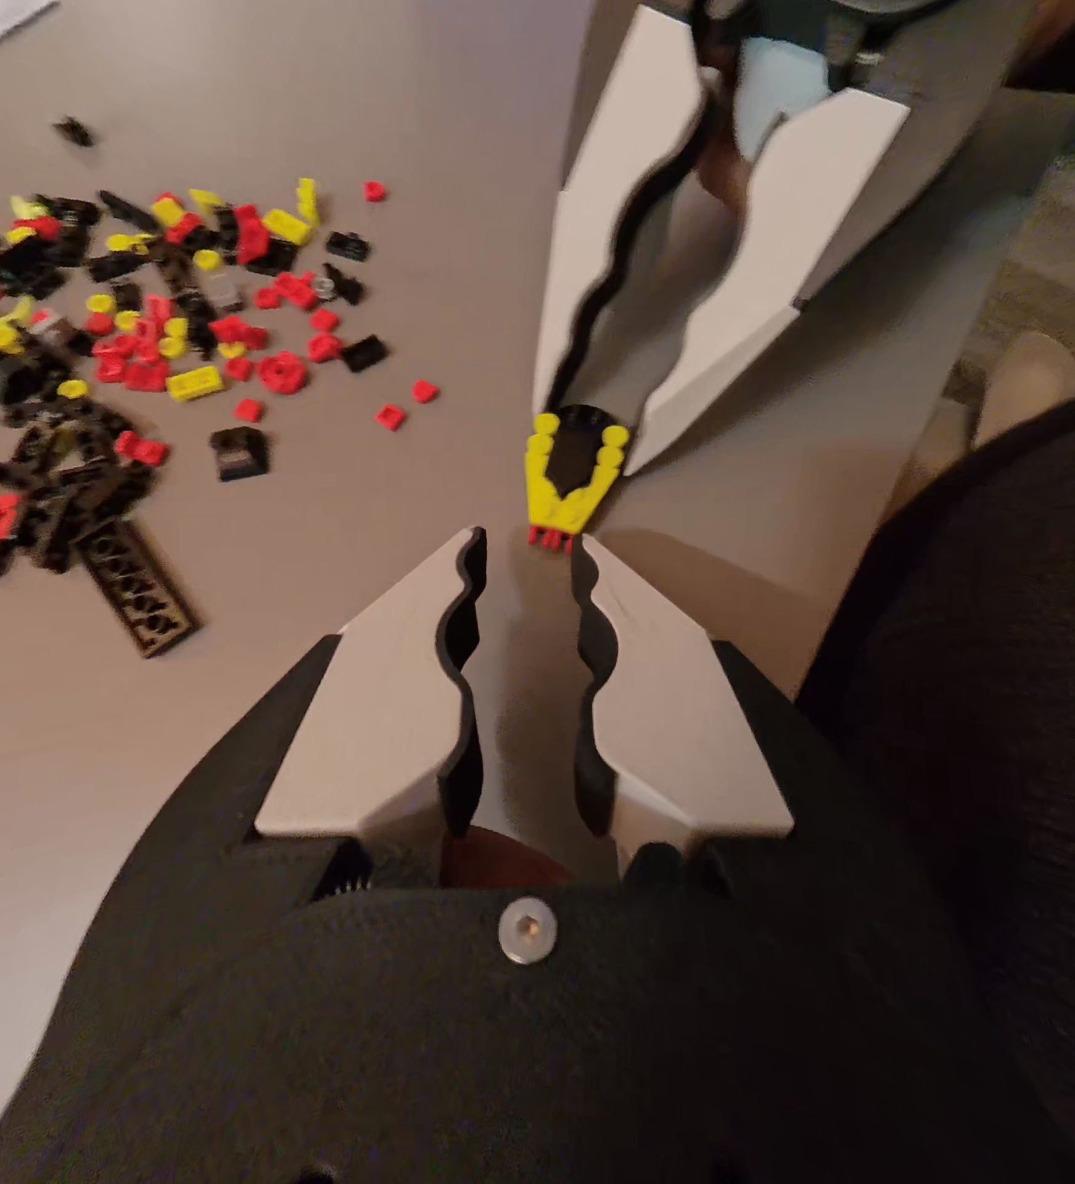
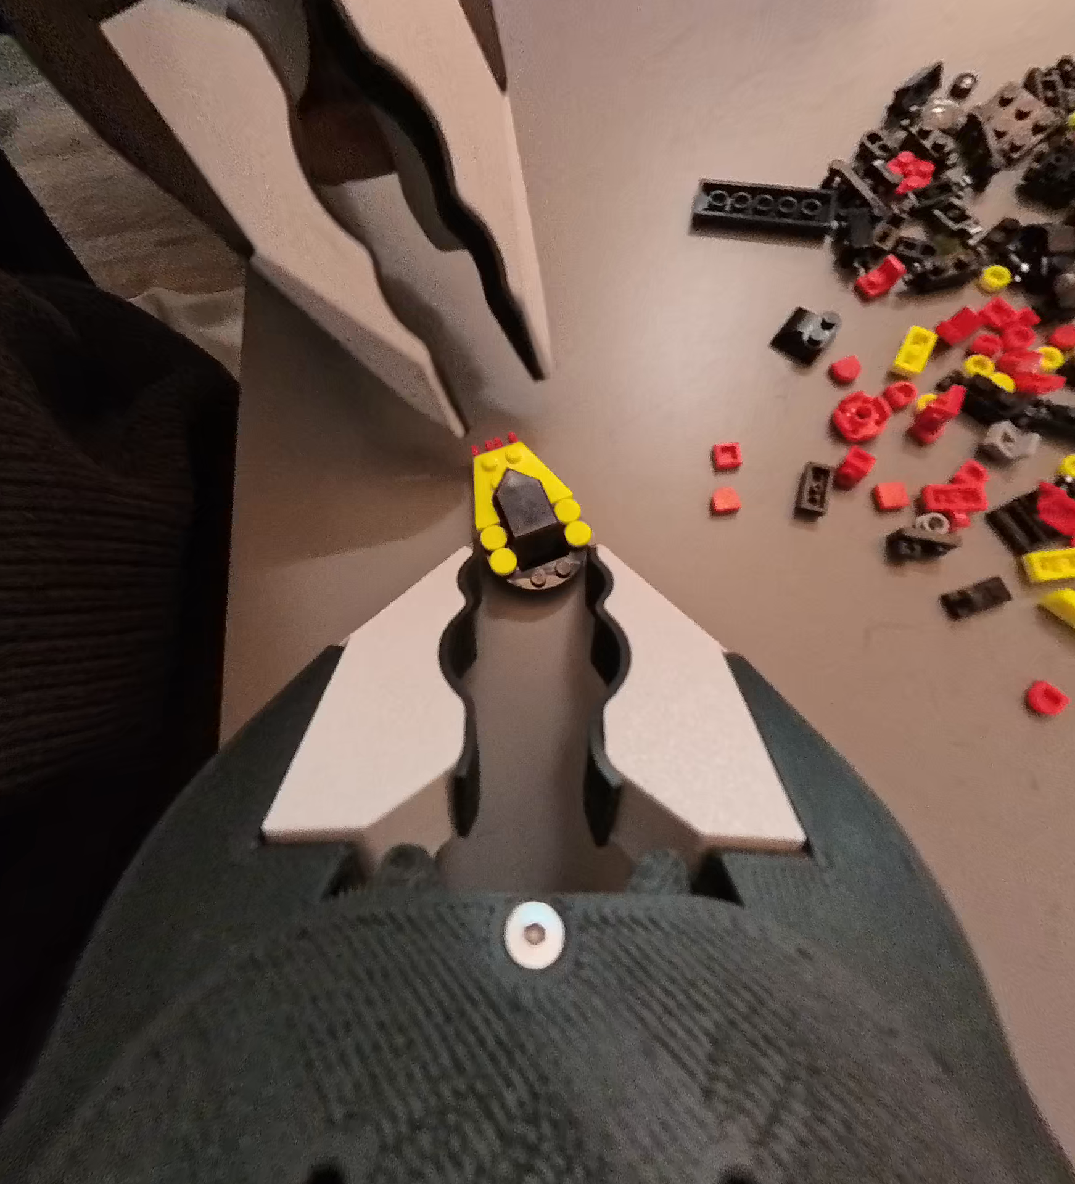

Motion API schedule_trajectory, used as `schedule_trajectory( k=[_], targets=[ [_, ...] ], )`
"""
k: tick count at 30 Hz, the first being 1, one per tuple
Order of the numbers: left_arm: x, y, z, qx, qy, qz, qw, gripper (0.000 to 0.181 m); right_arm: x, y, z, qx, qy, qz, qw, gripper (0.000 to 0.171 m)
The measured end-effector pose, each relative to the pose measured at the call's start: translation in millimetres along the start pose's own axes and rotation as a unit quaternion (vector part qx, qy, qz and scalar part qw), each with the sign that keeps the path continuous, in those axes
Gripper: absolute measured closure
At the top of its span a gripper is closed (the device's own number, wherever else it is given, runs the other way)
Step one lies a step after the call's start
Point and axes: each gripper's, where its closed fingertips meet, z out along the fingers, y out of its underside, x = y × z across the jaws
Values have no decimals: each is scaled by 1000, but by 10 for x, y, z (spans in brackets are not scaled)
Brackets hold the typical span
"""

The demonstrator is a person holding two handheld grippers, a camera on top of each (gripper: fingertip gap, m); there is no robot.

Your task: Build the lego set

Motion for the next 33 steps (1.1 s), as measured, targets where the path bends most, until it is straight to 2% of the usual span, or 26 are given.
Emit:
schedule_trajectory(
  k=[4, 9, 13, 22, 33],
  targets=[
    [155, 34, 38, -12, 15, 25, 1000, 153, -110, -42, 46, 1, -28, -5, 1000, 141],
    [129, 117, 82, -35, -2, 48, 998, 149, -204, -56, 52, 2, -50, -9, 999, 139],
    [93, 113, 72, -33, -5, 41, 999, 154, -208, -12, 32, -5, -54, -10, 998, 141],
    [112, 124, 77, -36, 2, 46, 998, 157, -125, -119, -8, 18, -15, -26, 999, 143],
    [103, 120, 75, -35, -2, 51, 998, 158, -169, -176, 4, 25, -9, -53, 998, 150]
  ],
)
